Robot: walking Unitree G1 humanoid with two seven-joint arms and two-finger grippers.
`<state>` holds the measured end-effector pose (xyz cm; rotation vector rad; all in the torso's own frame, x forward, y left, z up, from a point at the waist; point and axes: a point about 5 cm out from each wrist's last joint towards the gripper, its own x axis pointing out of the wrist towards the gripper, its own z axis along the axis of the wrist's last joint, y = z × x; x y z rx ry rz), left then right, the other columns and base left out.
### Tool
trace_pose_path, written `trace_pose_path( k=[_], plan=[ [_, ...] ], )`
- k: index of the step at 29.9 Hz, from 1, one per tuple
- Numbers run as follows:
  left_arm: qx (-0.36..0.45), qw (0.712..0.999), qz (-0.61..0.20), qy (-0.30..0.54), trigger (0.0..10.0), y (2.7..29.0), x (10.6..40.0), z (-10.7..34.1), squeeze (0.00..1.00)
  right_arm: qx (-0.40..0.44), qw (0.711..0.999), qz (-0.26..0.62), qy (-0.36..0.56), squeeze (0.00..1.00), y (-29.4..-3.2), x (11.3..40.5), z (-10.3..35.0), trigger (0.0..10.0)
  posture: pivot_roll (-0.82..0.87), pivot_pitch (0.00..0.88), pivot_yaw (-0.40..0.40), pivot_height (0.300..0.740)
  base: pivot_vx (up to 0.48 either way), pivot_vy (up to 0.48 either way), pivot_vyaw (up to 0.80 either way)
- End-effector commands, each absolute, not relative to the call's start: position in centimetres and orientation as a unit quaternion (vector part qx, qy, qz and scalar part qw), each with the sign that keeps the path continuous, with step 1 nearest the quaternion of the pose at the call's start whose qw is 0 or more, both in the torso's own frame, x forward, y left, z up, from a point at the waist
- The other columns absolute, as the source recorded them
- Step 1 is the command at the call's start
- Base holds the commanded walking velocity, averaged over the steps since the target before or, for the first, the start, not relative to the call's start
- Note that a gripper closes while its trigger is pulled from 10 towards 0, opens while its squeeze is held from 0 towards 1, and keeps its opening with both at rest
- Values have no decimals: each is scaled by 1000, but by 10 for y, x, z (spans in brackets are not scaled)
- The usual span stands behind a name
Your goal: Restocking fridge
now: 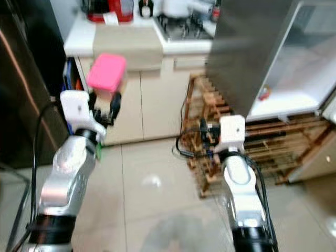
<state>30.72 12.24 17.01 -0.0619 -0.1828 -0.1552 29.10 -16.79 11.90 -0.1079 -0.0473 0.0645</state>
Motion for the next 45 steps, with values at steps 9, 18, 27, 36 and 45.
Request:
trace_pose_path(
  k=[9, 18, 27, 36, 45],
  plan=[
    [-22, 989, -115, -92, 10000, 114, 314, 174, 0, -52, 998, 12, -35, 75, -172, 290, 123, 10000, -136, 0, 66, 740, 0, -480, 0],
    [-40, 989, -115, -82, 10000, 108, 319, 172, 0, -57, 998, 9, -36, 75, -175, 287, 124, 10000, -150, 0, 62, 740, 0, -476, 0],
    [-37, 991, -104, -79, 10000, 115, 329, 172, 0, -57, 998, 3, -28, 90, -178, 282, 118, 10000, -156, 0, 71, 740, 0, -458, 385],
    [-27, 989, -119, -84, 10000, 110, 335, 174, 0, -49, 998, -5, -33, 75, -178, 281, 119, 10000, -158, 0, 79, 740, 0, -453, 0],
    [-18, 990, -118, -80, 10000, 113, 339, 170, 0, -51, 998, -1, -37, 78, -177, 279, 120, 10000, -162, 0, 79, 740, 0, -441, 0]
  ],
)
